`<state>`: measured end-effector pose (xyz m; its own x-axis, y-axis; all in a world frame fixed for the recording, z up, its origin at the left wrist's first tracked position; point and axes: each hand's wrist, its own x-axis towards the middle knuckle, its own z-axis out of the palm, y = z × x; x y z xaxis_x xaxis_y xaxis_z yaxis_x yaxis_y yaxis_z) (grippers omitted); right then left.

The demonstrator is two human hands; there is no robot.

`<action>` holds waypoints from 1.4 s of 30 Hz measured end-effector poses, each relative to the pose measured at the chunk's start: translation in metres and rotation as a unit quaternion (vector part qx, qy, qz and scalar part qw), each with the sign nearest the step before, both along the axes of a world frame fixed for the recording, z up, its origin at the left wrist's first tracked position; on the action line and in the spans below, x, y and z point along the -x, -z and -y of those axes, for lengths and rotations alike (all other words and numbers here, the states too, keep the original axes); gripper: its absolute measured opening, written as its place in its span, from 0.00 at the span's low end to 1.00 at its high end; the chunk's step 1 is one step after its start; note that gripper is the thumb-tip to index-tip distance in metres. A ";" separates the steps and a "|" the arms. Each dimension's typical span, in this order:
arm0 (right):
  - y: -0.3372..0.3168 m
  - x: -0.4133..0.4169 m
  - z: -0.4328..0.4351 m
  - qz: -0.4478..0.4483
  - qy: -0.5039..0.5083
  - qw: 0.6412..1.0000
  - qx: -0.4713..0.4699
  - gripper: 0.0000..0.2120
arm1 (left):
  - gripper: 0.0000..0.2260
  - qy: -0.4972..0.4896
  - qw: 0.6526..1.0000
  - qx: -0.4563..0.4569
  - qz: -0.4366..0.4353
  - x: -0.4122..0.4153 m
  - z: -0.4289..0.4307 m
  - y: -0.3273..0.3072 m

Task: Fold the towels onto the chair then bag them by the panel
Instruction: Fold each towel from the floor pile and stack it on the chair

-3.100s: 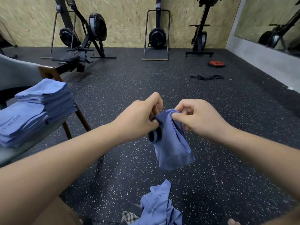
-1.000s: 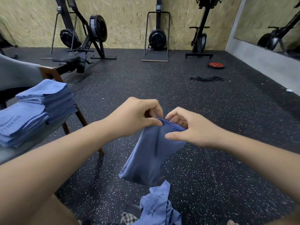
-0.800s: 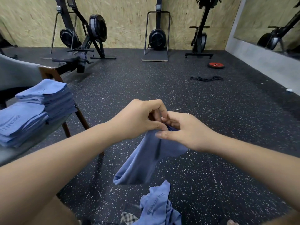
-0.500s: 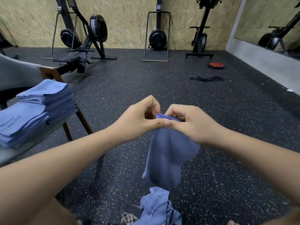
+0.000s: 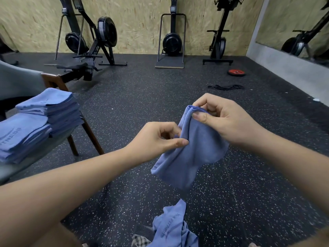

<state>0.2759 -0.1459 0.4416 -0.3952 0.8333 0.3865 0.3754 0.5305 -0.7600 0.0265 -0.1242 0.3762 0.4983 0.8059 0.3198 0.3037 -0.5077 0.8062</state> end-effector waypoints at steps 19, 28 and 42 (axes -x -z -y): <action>0.001 -0.048 -0.029 -0.175 0.133 0.975 0.016 0.02 | 0.16 -0.041 0.968 -0.087 -0.231 0.038 -0.034 0.006; 0.012 -0.058 -0.042 -0.184 0.175 0.967 0.003 0.05 | 0.11 -0.088 0.930 -0.082 -0.347 0.067 -0.049 -0.003; 0.024 -0.084 -0.060 -0.219 0.256 0.942 0.010 0.04 | 0.13 -0.146 0.982 -0.005 -0.115 0.071 -0.044 -0.019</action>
